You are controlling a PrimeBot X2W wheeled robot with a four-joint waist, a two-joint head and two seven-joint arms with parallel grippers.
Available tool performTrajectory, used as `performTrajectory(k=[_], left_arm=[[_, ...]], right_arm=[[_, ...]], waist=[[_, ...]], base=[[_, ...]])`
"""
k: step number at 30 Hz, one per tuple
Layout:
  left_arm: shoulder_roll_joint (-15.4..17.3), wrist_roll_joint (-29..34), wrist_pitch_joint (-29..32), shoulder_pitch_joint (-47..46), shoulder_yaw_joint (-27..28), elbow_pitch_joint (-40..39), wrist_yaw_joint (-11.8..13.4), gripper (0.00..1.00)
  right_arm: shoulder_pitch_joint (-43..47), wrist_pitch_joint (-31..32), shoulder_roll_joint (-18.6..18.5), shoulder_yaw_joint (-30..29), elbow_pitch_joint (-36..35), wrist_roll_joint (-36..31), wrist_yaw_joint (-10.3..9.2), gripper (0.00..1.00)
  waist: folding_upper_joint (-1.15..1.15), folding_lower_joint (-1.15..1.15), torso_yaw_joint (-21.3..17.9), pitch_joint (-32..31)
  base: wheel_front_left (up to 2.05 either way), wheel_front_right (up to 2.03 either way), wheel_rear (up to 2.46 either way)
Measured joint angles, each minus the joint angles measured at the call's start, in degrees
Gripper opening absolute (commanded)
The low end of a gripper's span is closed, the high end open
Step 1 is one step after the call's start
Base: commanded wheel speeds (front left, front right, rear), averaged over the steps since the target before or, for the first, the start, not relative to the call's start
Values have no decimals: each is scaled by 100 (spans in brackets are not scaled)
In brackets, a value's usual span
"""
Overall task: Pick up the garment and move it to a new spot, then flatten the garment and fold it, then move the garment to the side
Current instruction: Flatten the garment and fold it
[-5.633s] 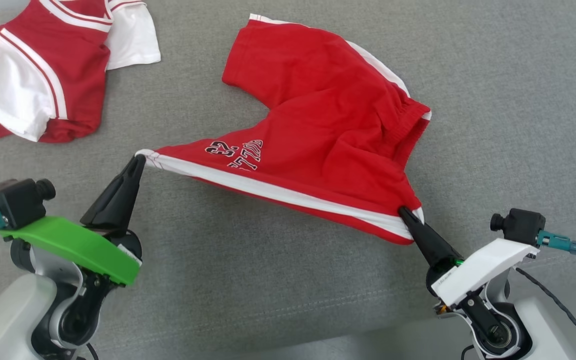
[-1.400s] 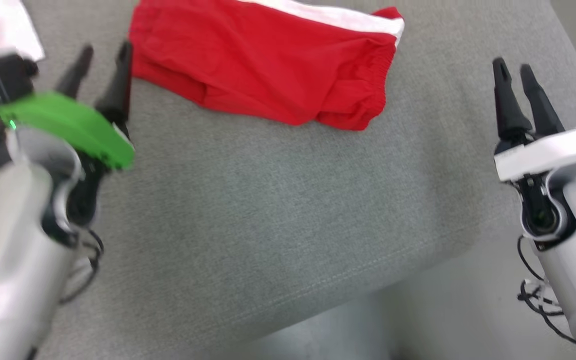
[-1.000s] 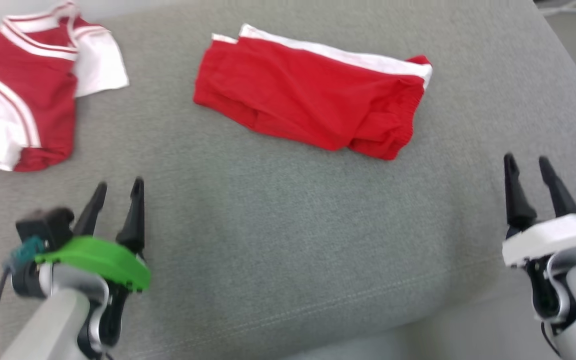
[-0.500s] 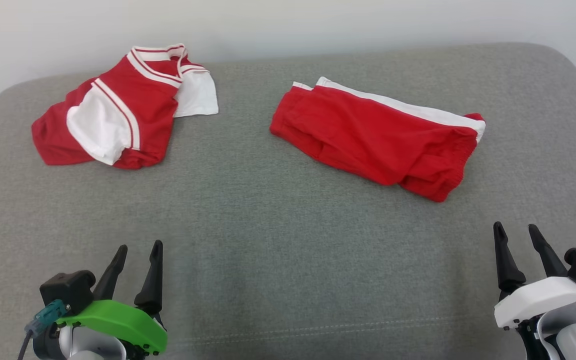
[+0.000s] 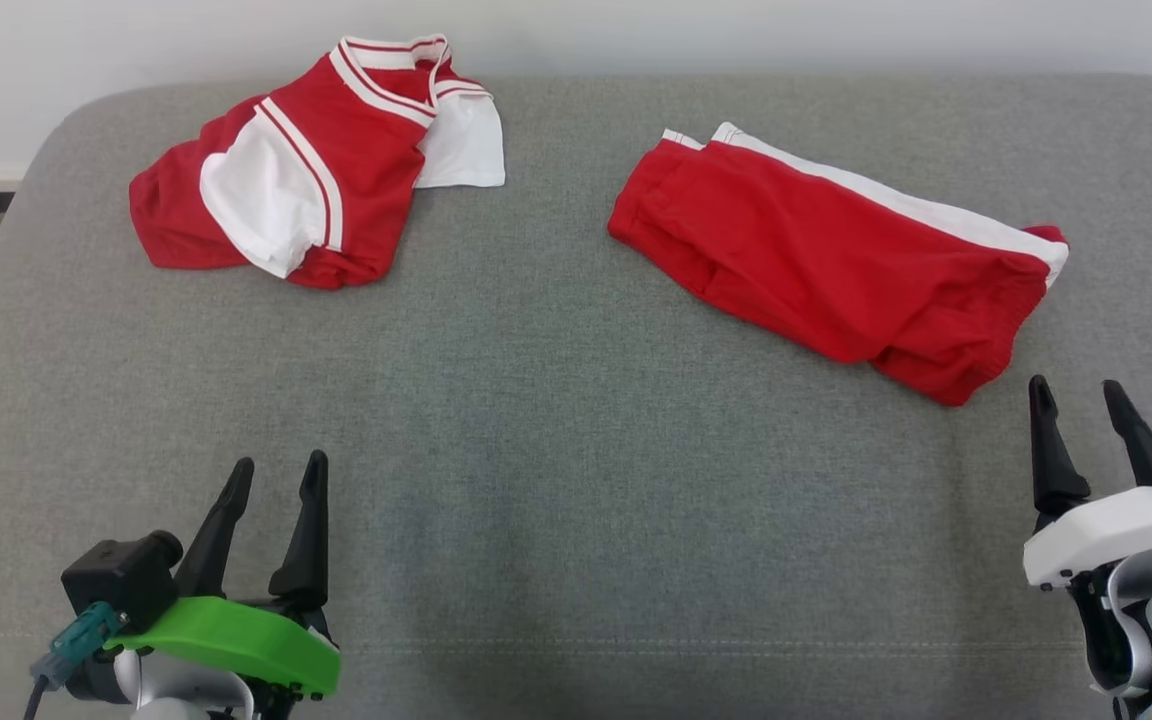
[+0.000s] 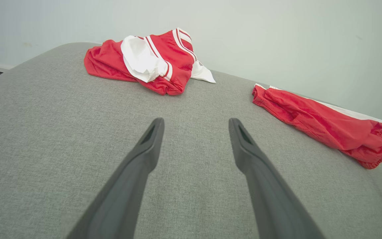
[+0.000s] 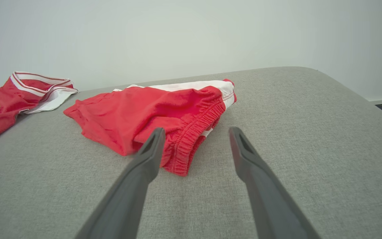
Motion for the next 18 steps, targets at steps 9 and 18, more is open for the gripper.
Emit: performTrajectory(k=[9, 18], left_arm=[[-98, 275, -1, -1, 147, -307, 0, 100], [-138, 390, -1, -2, 190, -463, 0, 100]], right_arm=[[-567, 192, -82, 257, 488, -59, 125, 100], [-898, 255, 105, 386, 903, -48, 272, 100]], waist=[[0, 0, 110, 437], [0, 0, 104, 585]], base=[[0, 0, 0], [0, 0, 0]])
